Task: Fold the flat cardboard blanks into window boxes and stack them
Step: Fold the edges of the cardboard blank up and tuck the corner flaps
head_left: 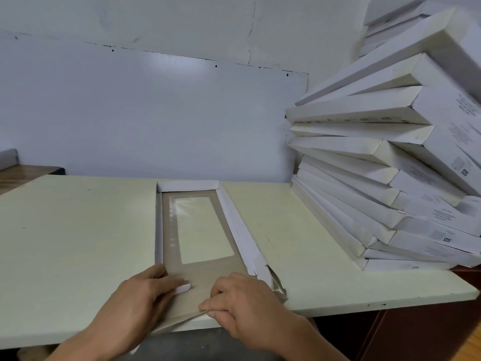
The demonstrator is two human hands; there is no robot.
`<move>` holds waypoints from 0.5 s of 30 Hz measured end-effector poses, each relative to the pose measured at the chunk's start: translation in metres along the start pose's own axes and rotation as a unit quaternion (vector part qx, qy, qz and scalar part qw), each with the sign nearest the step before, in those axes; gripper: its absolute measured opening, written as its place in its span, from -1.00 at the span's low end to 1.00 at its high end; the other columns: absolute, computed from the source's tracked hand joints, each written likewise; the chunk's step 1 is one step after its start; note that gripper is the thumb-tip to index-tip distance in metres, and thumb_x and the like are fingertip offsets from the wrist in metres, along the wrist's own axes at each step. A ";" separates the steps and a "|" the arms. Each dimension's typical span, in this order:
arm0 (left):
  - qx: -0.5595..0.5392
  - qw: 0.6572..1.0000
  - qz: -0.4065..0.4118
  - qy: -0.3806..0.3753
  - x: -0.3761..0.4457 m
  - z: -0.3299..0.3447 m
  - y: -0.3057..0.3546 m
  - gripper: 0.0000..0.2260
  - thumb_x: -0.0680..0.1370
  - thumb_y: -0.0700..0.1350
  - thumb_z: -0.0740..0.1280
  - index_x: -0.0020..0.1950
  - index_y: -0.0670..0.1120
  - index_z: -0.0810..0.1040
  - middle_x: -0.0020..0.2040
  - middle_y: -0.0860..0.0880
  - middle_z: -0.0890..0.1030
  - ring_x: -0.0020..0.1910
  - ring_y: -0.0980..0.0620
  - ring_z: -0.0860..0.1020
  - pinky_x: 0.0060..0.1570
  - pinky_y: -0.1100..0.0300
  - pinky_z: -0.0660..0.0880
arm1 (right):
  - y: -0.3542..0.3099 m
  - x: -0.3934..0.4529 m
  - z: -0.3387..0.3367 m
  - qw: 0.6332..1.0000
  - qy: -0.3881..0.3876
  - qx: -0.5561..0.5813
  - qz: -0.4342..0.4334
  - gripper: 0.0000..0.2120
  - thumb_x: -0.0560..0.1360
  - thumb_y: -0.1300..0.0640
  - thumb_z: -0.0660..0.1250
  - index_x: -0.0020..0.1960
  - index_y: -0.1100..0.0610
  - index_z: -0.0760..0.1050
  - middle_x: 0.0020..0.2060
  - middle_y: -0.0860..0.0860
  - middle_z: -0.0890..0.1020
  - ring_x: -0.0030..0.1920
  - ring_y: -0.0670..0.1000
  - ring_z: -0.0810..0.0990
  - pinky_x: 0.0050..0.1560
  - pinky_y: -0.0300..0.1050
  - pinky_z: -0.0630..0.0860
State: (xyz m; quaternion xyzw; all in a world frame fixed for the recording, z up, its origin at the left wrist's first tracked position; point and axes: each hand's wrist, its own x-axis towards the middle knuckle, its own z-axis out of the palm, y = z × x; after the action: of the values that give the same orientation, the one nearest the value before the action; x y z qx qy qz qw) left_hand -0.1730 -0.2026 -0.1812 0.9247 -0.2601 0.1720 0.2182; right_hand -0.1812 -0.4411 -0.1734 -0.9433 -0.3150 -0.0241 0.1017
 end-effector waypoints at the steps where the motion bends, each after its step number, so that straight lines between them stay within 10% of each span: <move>1: -0.008 1.000 0.003 -0.003 0.001 -0.001 -0.001 -0.86 0.58 0.05 0.31 0.07 0.24 0.63 -0.26 0.28 0.42 -0.27 0.28 0.48 -0.34 0.45 0.34 | -0.001 0.001 0.001 1.000 0.002 0.002 0.001 -0.69 0.66 -0.02 0.15 0.33 -0.12 0.54 0.17 -0.04 0.55 0.14 0.05 0.43 0.03 -0.05 0.32; 15: -0.085 0.996 0.011 -0.008 0.002 -0.010 -0.003 -0.59 0.57 0.31 0.17 -0.16 0.03 0.60 -0.33 0.06 0.52 -0.35 0.07 0.44 -0.31 0.20 0.42 | -0.014 0.012 0.005 0.998 0.023 -0.007 0.063 -0.74 0.66 0.03 0.09 0.18 0.03 0.53 -0.03 0.06 0.50 0.01 0.12 0.47 -0.11 -0.02 0.36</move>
State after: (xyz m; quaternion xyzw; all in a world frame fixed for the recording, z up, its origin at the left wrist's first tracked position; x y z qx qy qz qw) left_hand -0.1715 -0.1962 -0.1732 0.9012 -0.2859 0.1448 0.2919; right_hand -0.1799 -0.4223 -0.1742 -0.9612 -0.2519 -0.0417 0.1041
